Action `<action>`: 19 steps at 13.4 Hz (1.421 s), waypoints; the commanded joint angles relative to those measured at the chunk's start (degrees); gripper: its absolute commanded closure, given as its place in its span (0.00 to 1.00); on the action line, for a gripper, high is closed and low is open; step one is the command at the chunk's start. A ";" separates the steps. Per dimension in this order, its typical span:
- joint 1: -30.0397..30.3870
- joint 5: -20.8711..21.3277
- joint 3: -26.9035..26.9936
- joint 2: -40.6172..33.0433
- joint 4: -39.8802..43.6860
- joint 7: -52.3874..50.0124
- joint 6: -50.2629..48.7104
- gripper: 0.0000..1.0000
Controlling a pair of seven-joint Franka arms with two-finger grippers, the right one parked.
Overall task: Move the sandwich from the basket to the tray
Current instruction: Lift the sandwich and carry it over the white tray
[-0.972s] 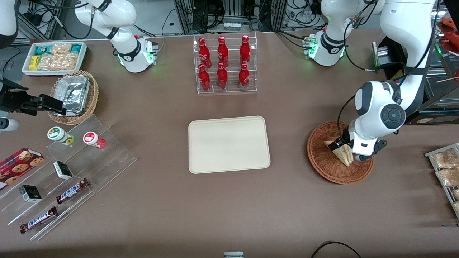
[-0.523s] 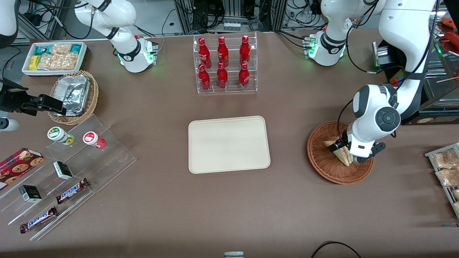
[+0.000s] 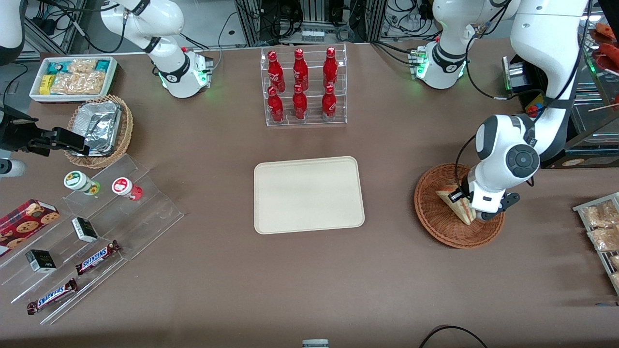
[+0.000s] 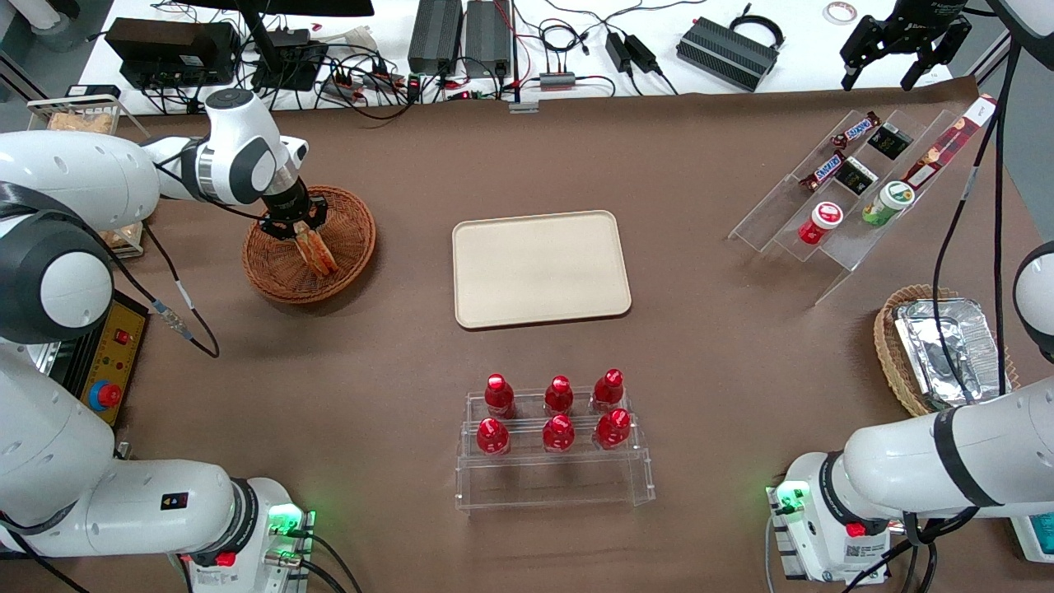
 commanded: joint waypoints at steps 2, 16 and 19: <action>-4.31 1.48 -0.17 -2.07 6.02 1.85 -10.21 1.00; -31.81 -6.17 -0.53 13.90 30.89 -5.33 -17.27 1.00; -36.30 -6.08 -0.53 19.88 37.40 -9.64 -17.18 1.00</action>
